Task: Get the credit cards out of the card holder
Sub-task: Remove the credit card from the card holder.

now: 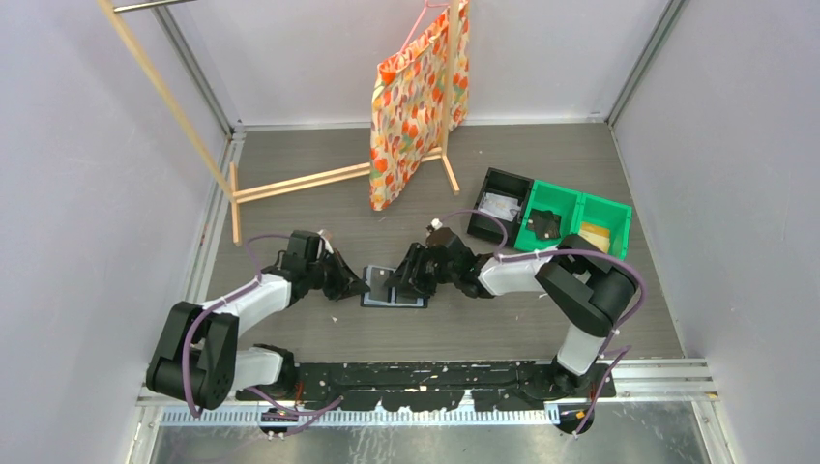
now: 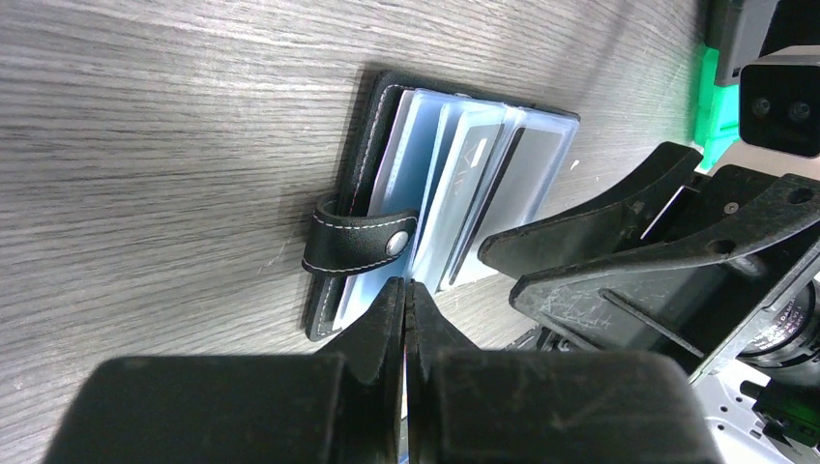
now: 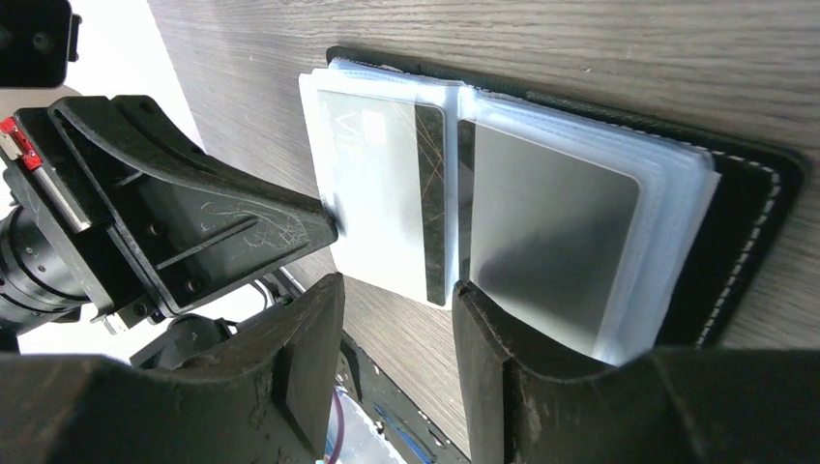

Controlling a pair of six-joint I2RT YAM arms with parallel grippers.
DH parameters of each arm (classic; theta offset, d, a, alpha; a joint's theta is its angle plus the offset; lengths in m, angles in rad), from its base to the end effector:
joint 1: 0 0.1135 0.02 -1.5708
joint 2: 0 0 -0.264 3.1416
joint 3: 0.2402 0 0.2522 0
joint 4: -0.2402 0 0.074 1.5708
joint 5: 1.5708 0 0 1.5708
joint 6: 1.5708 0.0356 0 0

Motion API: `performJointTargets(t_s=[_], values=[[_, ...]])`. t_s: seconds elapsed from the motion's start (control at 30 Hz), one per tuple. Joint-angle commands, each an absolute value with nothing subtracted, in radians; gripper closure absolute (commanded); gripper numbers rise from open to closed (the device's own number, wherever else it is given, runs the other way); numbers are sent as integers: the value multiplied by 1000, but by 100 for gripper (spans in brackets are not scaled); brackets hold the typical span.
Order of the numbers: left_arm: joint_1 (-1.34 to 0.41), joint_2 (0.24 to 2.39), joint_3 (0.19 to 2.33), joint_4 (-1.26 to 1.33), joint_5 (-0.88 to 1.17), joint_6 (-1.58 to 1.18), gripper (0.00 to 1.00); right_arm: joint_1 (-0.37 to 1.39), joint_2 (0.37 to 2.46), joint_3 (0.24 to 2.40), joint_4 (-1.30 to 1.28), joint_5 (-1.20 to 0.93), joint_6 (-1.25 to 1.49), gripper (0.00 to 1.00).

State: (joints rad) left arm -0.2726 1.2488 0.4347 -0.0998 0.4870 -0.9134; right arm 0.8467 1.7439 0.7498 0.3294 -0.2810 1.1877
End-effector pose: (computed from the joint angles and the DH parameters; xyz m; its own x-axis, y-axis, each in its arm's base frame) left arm 0.2003 -0.0733 0.1435 -0.8722 -0.4825 -0.0798 -0.2901 0.6418 -0.7098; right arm 0.2142 0.2571 0.1342 -0.9544 0.2660 -0.1356 0.0559 0.6054 0.7940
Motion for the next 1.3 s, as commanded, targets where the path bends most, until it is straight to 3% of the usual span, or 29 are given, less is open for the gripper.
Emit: performJointTargets(t_s=[0.0,0.67,1.27], values=[[-267,1246,412,-36,499,-936,99,836,1717,732,368,-264,1188,50],[-163,1345,299,326,701,-1098,99,772,1781,631,663,-362,1333,49],[-140,1422,317,281,707,-1135,100,773,1847,612,716,-359,1380,49]])
